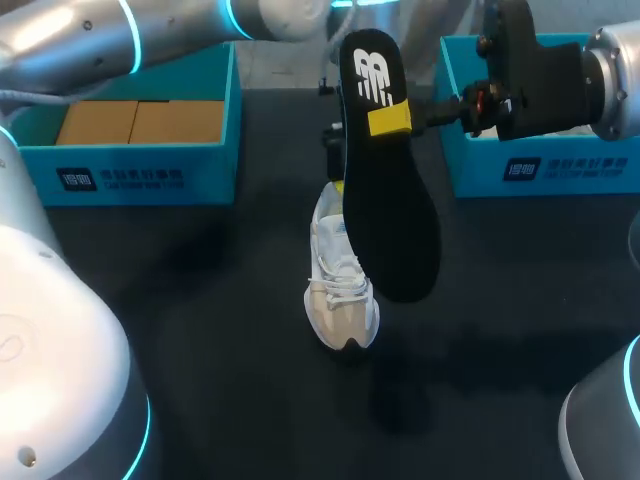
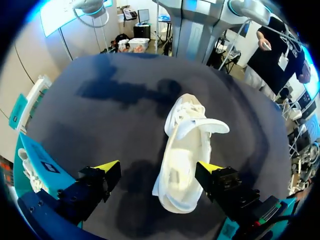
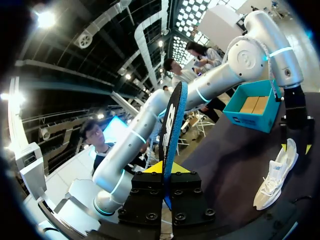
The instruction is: Take the shoe out of the shoebox, open the shoe tongue, remove and reinsert the insole, then place the shoe into the shoebox
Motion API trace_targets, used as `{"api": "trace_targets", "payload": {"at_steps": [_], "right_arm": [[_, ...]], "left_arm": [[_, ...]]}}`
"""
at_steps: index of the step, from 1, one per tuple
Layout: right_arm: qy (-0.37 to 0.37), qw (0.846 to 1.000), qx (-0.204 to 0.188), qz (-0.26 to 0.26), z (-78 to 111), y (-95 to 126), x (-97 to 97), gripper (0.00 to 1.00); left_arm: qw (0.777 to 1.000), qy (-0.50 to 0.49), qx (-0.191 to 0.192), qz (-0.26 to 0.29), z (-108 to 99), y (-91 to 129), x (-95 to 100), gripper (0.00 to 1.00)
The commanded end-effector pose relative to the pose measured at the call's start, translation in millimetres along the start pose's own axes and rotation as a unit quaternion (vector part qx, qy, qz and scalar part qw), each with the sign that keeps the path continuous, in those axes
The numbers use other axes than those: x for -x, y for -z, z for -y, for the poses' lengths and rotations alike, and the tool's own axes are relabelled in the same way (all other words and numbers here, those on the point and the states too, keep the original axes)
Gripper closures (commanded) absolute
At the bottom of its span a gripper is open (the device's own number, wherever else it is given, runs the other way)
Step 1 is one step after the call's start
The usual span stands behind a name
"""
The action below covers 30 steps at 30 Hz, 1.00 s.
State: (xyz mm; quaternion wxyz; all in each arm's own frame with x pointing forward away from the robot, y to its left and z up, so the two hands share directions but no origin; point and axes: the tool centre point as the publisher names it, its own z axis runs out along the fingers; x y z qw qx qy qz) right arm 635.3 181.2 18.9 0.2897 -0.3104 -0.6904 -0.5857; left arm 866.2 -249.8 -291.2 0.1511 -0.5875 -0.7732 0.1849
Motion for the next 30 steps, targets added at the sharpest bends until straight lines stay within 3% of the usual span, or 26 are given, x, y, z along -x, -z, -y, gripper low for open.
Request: {"api": "trace_targets", "payload": {"at_steps": [1,14,30], "right_arm": [[0.000,1.000,-0.001,0.000,-1.0,-2.9,1.2,1.00],[0.000,1.000,-0.001,0.000,-1.0,-2.9,1.2,1.00],[0.000,1.000,-0.001,0.000,-1.0,-2.9,1.2,1.00]], "left_arm": [[0.998,-0.017,-0.002,0.065,4.2,13.7,-11.7,0.00],[0.986,-0.061,-0.027,0.154,29.0,58.2,-23.1,0.00],[0.986,-0.061,-0.027,0.154,29.0,58.2,-23.1,0.00]]}}
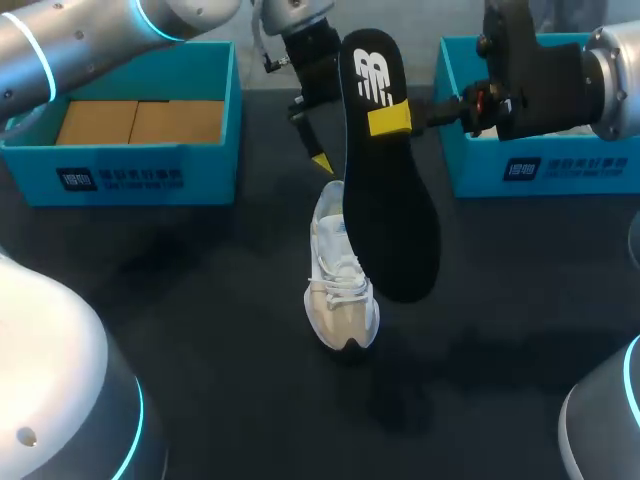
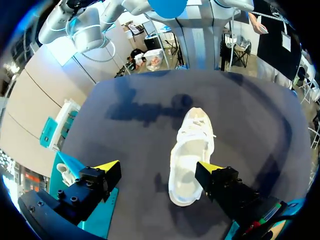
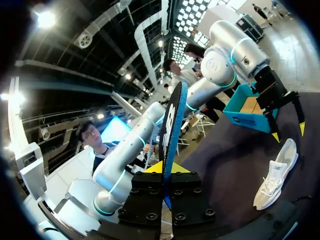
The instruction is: Take the shoe out of the shoebox, open the shoe tongue, remove and reinsert the insole, then place the shoe into the shoebox
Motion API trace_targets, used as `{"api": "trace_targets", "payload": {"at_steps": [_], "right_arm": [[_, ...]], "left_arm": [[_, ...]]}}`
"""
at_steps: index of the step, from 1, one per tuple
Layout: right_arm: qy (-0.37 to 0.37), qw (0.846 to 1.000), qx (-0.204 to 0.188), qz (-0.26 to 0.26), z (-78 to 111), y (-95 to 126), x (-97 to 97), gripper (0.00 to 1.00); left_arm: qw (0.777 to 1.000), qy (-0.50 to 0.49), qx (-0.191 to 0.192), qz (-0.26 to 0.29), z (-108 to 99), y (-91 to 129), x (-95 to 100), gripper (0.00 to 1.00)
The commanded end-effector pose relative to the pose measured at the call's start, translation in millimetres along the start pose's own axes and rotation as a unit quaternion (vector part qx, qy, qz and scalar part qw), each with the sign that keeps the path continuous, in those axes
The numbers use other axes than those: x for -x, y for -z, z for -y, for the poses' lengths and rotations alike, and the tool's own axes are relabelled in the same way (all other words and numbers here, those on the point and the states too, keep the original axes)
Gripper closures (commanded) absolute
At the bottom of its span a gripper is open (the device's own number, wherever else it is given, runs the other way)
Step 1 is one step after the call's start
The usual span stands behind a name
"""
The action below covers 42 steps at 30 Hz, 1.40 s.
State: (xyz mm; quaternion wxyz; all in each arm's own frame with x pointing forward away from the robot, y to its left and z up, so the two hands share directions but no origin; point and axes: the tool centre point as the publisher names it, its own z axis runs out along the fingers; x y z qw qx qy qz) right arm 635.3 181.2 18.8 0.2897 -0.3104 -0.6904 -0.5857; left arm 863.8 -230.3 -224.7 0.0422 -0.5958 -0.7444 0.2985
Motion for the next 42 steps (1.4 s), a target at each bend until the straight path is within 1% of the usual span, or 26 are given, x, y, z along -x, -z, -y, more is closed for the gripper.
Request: {"api": "trace_targets", "payload": {"at_steps": [1,2,3,6,8,12,16,19,24,26,30,34,36,38,42], "right_arm": [[0.000,1.000,-0.001,0.000,-1.0,-2.9,1.2,1.00],[0.000,1.000,-0.001,0.000,-1.0,-2.9,1.2,1.00],[0.000,1.000,-0.001,0.000,-1.0,-2.9,1.2,1.00],[0.000,1.000,-0.001,0.000,-1.0,-2.9,1.2,1.00],[0.000,1.000,-0.001,0.000,-1.0,-2.9,1.2,1.00],[-0.006,1.000,0.010,0.009,-9.7,5.9,6.1,1.00],[-0.023,0.999,0.026,0.015,-16.9,16.5,13.7,1.00],[-0.043,0.998,0.035,0.014,-21.1,24.1,24.7,1.00],[-0.075,0.996,0.057,0.002,-27.9,30.8,39.9,1.00],[-0.084,0.995,0.054,0.003,-30.9,32.2,45.7,1.00],[-0.096,0.993,0.063,0.003,-38.8,36.2,56.7,1.00],[-0.105,0.992,0.063,0.004,-46.2,39.6,65.8,1.00],[-0.111,0.991,0.068,0.006,-49.3,43.2,70.8,1.00],[-0.116,0.990,0.075,0.005,-53.3,46.5,74.8,1.00],[-0.118,0.990,0.076,0.007,-64.6,50.6,79.7,1.00]], "left_arm": [[1.000,-0.001,0.001,0.009,1.1,-1.0,-3.0,0.00],[1.000,-0.001,0.001,0.009,1.1,-1.0,-3.0,0.00],[1.000,-0.004,0.007,0.026,0.8,-0.8,-2.3,0.00],[0.997,-0.005,-0.002,0.079,4.7,4.2,1.9,0.00],[0.995,-0.015,-0.002,0.103,8.8,8.6,4.1,0.00],[0.990,-0.031,0.000,0.137,14.0,17.3,5.9,0.00],[0.985,-0.046,-0.003,0.166,19.8,26.2,5.4,0.00],[0.980,-0.063,-0.004,0.189,24.3,32.4,4.6,0.00],[0.973,-0.086,-0.002,0.212,32.8,39.4,4.8,0.00],[0.971,-0.096,-0.001,0.221,35.8,41.3,4.9,0.00],[0.965,-0.112,-0.001,0.238,41.1,45.5,5.1,0.00],[0.959,-0.124,0.003,0.254,44.1,50.1,6.2,0.00],[0.954,-0.132,0.005,0.270,46.2,53.8,6.6,0.00],[0.950,-0.137,0.008,0.282,48.4,57.7,7.0,0.00],[0.941,-0.145,0.011,0.305,52.4,65.2,9.0,0.00]]}}
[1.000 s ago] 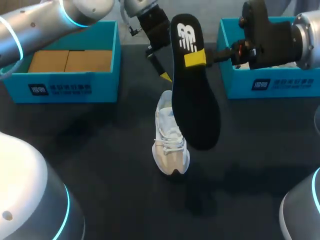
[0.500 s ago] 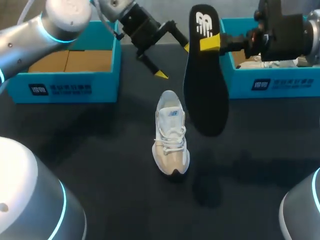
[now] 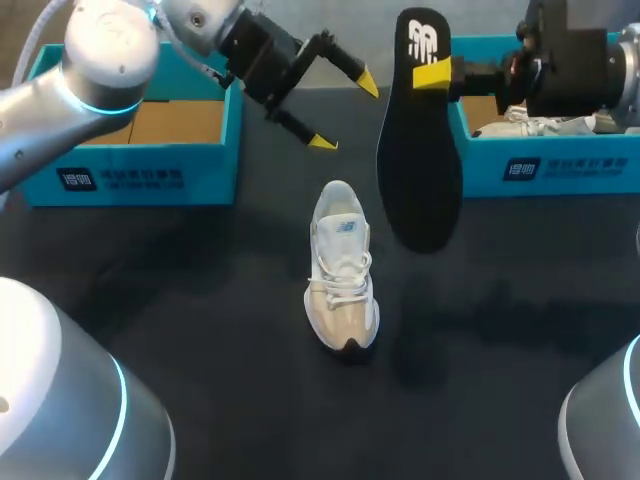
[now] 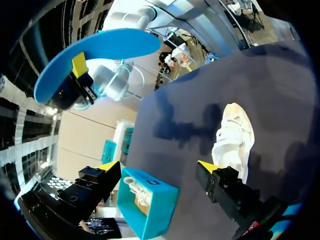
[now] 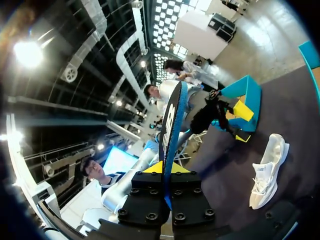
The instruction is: Take the shoe out of the shoebox, open the shoe tongue, remove and reinsert the insole, then place the shoe into the shoebox
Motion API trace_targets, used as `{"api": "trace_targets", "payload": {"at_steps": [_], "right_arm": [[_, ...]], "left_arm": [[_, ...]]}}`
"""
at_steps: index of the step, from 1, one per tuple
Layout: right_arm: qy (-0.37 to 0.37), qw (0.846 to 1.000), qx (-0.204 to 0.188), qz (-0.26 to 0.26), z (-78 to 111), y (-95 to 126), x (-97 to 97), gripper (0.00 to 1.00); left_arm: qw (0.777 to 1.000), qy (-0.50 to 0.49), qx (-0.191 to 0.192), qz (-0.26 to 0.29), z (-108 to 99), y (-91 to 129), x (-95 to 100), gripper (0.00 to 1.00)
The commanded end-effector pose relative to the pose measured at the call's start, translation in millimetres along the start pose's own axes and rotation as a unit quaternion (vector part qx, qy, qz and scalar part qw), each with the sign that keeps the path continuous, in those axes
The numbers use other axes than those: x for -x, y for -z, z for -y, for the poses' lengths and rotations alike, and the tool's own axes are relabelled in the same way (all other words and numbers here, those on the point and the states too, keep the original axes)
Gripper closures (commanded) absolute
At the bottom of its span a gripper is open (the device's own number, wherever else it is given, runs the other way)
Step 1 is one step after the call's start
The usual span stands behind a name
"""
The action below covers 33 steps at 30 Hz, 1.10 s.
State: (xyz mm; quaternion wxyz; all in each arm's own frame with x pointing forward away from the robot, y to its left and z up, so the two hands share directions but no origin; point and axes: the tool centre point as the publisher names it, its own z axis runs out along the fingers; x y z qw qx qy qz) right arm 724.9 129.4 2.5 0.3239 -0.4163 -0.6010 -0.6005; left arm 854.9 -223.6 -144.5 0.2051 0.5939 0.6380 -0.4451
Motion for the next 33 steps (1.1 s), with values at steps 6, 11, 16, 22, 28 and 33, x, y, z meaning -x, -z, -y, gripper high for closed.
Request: {"api": "trace_targets", "payload": {"at_steps": [6,11,16,22,28,33], "right_arm": [[-0.015,1.000,-0.003,-0.002,-24.8,-1.7,4.1,1.00],[-0.034,0.999,0.007,-0.001,-27.1,1.5,6.9,1.00],[-0.034,0.999,0.007,-0.001,-27.1,1.5,6.9,1.00],[-0.034,0.999,0.007,-0.001,-27.1,1.5,6.9,1.00],[-0.034,0.999,0.007,-0.001,-27.1,1.5,6.9,1.00],[-0.034,0.999,0.007,-0.001,-27.1,1.5,6.9,1.00]], "left_arm": [[0.997,-0.023,0.018,0.070,8.1,9.0,8.2,0.00],[0.994,-0.039,0.022,0.095,10.8,11.5,16.4,0.00],[0.993,-0.031,0.032,0.107,9.4,12.3,19.5,0.00],[0.993,-0.031,0.032,0.107,9.4,12.3,19.5,0.00],[0.993,-0.031,0.032,0.107,9.4,12.3,19.5,0.00],[0.988,-0.050,0.043,0.140,6.0,10.9,20.9,0.00]]}}
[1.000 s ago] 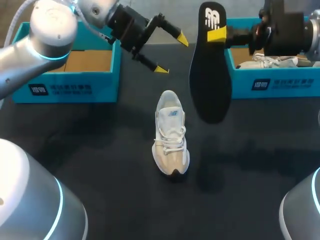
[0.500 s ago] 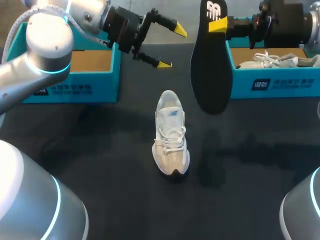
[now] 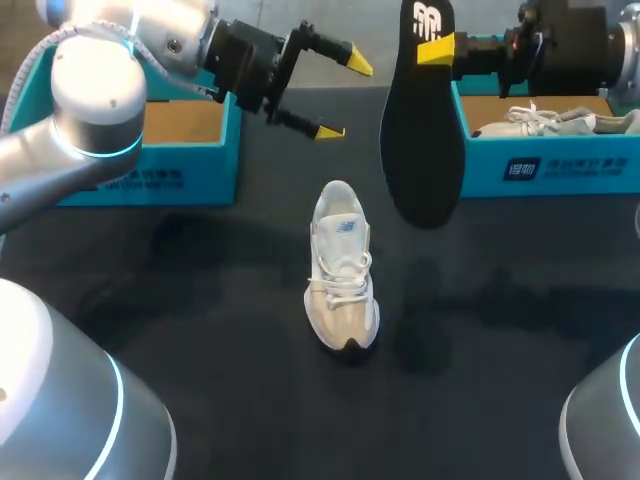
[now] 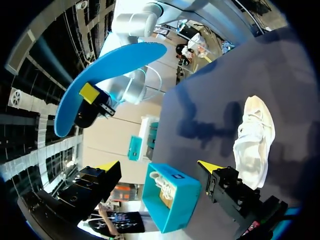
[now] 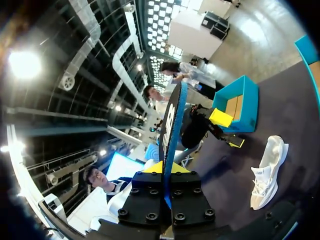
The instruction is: Take the shoe out of the shoebox, open the shoe tongue, remove and reinsert the insole, then place the shoe into the shoebox
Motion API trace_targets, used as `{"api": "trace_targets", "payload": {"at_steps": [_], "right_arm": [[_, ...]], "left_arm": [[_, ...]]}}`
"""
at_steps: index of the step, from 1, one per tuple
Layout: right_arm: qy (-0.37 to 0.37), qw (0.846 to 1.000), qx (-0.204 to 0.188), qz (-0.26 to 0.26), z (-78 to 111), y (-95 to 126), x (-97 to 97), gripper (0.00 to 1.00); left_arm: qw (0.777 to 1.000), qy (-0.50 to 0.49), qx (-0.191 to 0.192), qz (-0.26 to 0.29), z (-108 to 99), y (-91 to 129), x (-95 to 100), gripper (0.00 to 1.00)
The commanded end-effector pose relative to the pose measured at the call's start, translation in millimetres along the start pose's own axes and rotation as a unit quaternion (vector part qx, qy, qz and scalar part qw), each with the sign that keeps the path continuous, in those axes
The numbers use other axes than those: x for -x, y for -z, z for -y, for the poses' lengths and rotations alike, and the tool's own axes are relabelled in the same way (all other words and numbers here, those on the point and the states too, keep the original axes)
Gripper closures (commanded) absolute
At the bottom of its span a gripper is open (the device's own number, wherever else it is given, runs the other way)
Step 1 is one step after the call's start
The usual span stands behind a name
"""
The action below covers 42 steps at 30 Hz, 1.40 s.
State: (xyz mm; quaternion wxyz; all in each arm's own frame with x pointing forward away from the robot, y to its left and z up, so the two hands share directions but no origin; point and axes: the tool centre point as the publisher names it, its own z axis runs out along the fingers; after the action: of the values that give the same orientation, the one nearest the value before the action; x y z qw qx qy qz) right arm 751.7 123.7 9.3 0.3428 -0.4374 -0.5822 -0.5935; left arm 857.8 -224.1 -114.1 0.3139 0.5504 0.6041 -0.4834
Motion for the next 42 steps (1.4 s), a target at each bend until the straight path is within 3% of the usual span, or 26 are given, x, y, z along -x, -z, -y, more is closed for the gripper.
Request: {"api": "trace_targets", "payload": {"at_steps": [1,4,7,24,30,42], "right_arm": [[-0.012,1.000,0.008,0.014,-1.8,0.2,3.6,1.00],[-0.046,0.998,0.045,0.017,-9.4,5.7,8.1,1.00],[-0.086,0.994,0.054,0.034,-15.5,8.6,14.4,1.00],[-0.226,0.971,0.045,0.062,-55.3,11.9,71.7,1.00],[-0.261,0.961,0.058,0.068,-62.7,11.4,100.0,1.00],[-0.288,0.954,0.047,0.063,-72.4,-5.8,131.4,1.00]], "left_arm": [[0.999,-0.026,0.013,0.026,-0.7,-4.3,-4.8,0.00],[0.998,-0.043,0.019,0.045,-0.6,-2.9,-2.2,0.00],[0.996,-0.059,0.031,0.067,0.9,-0.7,0.1,0.00],[0.985,-0.095,0.055,0.134,12.1,3.9,11.8,0.00],[0.981,-0.099,0.058,0.157,14.9,-0.2,19.0,0.00],[0.978,-0.108,0.054,0.172,18.4,-11.4,26.1,0.00]]}}
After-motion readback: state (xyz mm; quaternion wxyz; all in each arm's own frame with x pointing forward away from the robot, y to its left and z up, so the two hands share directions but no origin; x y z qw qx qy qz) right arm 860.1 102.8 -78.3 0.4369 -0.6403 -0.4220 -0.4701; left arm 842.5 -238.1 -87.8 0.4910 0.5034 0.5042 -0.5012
